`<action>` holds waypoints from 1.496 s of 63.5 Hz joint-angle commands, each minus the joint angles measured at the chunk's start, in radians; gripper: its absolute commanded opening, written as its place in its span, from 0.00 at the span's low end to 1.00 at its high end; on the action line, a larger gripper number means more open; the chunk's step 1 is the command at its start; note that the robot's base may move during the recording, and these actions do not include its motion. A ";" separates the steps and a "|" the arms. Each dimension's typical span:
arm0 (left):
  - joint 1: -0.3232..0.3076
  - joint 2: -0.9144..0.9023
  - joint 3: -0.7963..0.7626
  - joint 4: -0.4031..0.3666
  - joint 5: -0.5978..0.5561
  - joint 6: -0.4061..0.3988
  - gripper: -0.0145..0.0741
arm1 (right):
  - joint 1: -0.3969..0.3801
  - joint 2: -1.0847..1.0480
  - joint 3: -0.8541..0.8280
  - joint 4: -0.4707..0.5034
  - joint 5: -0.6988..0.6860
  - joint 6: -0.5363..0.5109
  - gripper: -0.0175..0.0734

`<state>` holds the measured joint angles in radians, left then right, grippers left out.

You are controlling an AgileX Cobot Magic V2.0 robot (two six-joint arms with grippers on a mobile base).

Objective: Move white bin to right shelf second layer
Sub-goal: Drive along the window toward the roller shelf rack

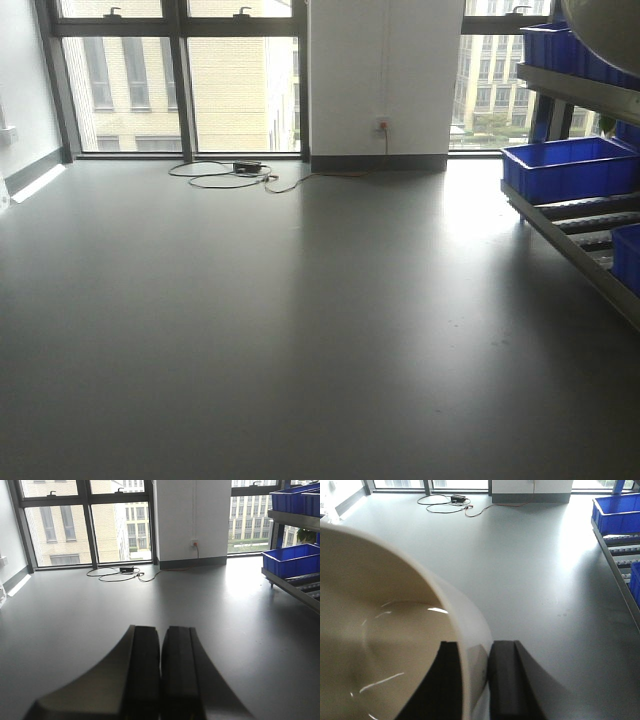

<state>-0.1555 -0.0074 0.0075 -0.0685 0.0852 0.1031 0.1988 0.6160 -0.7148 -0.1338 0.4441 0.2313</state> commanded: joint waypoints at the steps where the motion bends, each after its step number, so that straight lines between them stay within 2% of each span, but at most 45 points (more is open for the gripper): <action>1: -0.005 -0.014 0.037 -0.005 -0.085 -0.004 0.26 | -0.006 0.000 -0.028 -0.011 -0.100 -0.003 0.25; 95: -0.005 -0.014 0.037 -0.005 -0.085 -0.004 0.26 | -0.006 0.000 -0.028 -0.011 -0.100 -0.003 0.25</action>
<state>-0.1555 -0.0074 0.0075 -0.0685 0.0852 0.1031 0.1988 0.6160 -0.7148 -0.1338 0.4441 0.2308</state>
